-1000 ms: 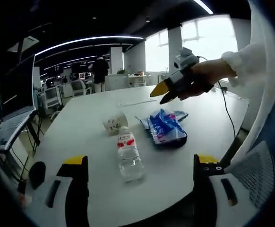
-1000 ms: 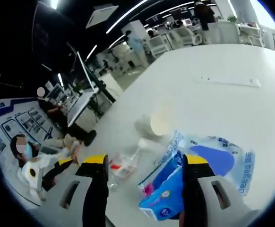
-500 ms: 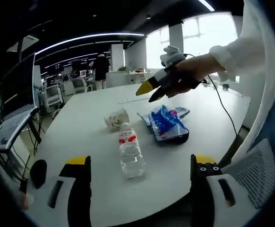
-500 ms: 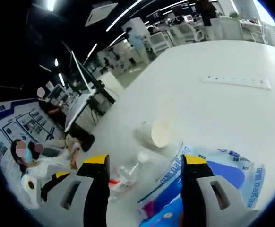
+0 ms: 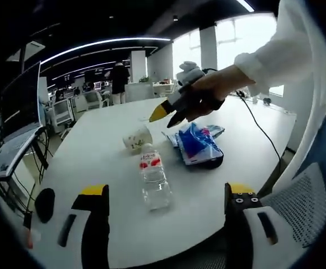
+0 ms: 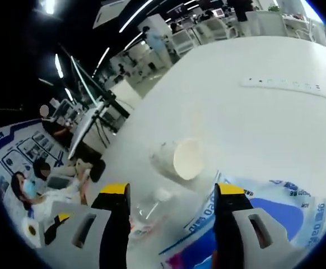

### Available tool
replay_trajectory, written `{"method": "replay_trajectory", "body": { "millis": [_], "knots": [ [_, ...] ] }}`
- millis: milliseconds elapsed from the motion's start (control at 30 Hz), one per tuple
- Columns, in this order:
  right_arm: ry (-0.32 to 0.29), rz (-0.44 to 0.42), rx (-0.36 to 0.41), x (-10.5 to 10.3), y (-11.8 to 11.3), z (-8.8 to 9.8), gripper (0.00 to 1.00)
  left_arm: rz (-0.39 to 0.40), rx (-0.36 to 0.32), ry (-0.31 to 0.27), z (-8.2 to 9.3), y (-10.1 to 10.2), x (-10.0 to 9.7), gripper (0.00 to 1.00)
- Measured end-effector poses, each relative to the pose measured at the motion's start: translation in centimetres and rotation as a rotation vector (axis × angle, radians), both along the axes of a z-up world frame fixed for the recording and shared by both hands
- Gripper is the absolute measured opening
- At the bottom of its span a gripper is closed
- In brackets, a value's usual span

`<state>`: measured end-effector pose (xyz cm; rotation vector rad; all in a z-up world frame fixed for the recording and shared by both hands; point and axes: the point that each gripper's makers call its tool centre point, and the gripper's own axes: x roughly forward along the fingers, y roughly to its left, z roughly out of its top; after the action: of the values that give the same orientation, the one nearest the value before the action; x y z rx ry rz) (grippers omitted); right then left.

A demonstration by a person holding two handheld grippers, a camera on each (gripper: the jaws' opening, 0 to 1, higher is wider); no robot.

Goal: Arrange the tabletop items into an orderly group along one side of the table until the central work area is clear of visible clutter.

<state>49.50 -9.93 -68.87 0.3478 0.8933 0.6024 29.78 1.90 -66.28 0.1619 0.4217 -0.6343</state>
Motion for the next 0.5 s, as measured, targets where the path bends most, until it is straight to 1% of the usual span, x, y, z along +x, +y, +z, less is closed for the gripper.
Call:
{"method": "replay_trajectory", "body": {
  "millis": [200, 267, 400, 500],
  "knots": [
    [0.024, -0.016, -0.012, 0.4, 0.3, -1.2, 0.58, 0.000, 0.005, 0.004, -0.1, 0.0, 0.0, 0.86],
    [0.012, -0.010, -0.024, 0.4, 0.6, -1.5, 0.59, -0.002, 0.012, 0.012, -0.3, 0.0, -0.1, 0.85],
    [0.023, -0.012, -0.009, 0.5, 1.3, -1.9, 0.58, -0.009, 0.016, 0.023, -0.5, -0.1, -0.2, 0.83],
    [0.012, -0.015, -0.007, 0.9, 1.5, -1.9, 0.56, -0.007, 0.016, 0.023, -0.4, -0.1, -0.2, 0.83]
  ]
}}
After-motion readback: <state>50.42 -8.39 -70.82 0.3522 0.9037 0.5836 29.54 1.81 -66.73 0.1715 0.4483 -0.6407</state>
